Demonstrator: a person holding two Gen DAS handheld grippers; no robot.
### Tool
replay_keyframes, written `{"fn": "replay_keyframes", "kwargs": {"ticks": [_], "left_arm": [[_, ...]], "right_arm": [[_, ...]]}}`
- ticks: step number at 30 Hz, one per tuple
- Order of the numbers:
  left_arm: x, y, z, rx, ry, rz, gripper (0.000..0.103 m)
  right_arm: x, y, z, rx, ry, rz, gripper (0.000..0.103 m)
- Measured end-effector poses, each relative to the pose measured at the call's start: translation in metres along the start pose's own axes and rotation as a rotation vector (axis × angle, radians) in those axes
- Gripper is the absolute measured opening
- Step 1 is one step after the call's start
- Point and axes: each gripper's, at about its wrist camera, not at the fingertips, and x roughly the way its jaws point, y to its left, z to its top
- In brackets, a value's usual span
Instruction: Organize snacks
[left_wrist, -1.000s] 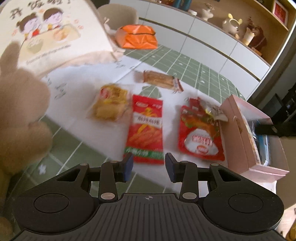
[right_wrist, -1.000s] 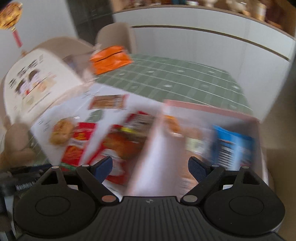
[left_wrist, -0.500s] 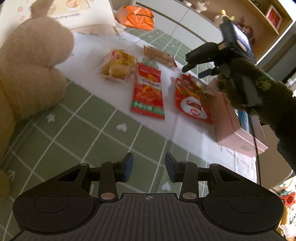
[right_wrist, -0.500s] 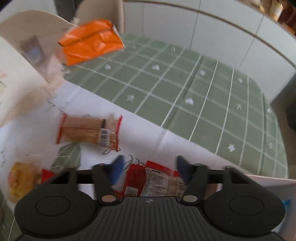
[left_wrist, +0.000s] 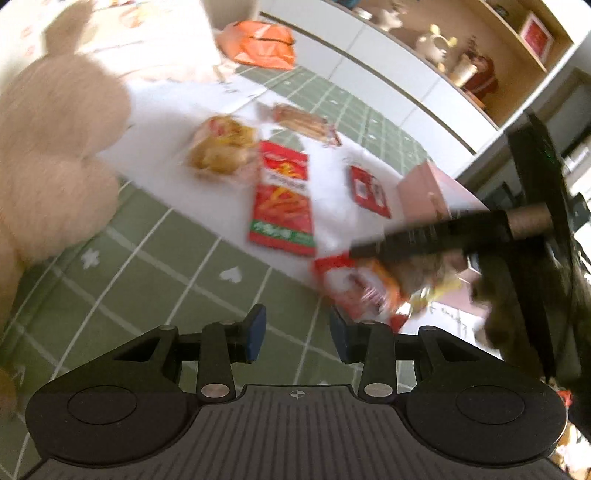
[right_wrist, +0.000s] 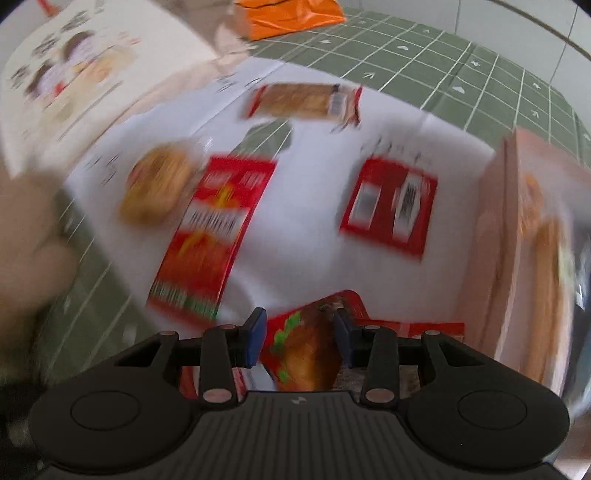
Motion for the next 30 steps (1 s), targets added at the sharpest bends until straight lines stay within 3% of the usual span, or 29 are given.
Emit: {"fn": "replay_keyframes", "kwargs": {"ticks": [5, 9, 11, 14, 17, 20, 23, 25, 26, 29, 30], "left_arm": [[0.012, -0.019, 0.046, 0.116, -0.069, -0.027, 0.042], [0.041, -0.038, 0.118, 0.321, -0.165, -0.015, 0.042], [0.070, -0.044, 0.159, 0.383, -0.143, -0.014, 0.042], [0.123, -0.042, 0.208, 0.375, -0.076, 0.000, 0.042], [0.171, -0.039, 0.235, 0.374, -0.023, 0.052, 0.042], [0.202, -0.032, 0.244, 0.388, 0.055, 0.073, 0.042], [0.199, -0.034, 0.236, 0.427, 0.110, 0.003, 0.042], [0.192, -0.044, 0.223, 0.532, 0.154, -0.008, 0.044], [0.189, -0.051, 0.214, 0.601, 0.169, 0.005, 0.049], [0.191, -0.066, 0.187, 0.749, 0.235, 0.073, 0.047], [0.189, -0.069, 0.180, 0.780, 0.209, 0.081, 0.049]], "right_arm": [[-0.036, -0.008, -0.037, 0.026, -0.062, 0.045, 0.041], [-0.062, -0.011, -0.062, 0.001, -0.116, 0.085, 0.064], [-0.070, -0.009, -0.075, -0.027, -0.132, 0.070, 0.068], [-0.076, -0.011, -0.091, -0.054, -0.133, 0.020, 0.068], [-0.083, -0.015, -0.108, -0.054, -0.133, -0.005, 0.068], [-0.092, -0.026, -0.124, -0.026, -0.132, -0.012, 0.069], [-0.095, -0.040, -0.137, 0.015, -0.130, -0.029, 0.069], [-0.094, -0.051, -0.141, 0.055, -0.137, -0.037, 0.069], [-0.091, -0.055, -0.140, 0.076, -0.138, -0.033, 0.069], [-0.082, -0.063, -0.134, 0.119, -0.133, -0.024, 0.069], [-0.080, -0.062, -0.131, 0.116, -0.135, -0.032, 0.069]]}}
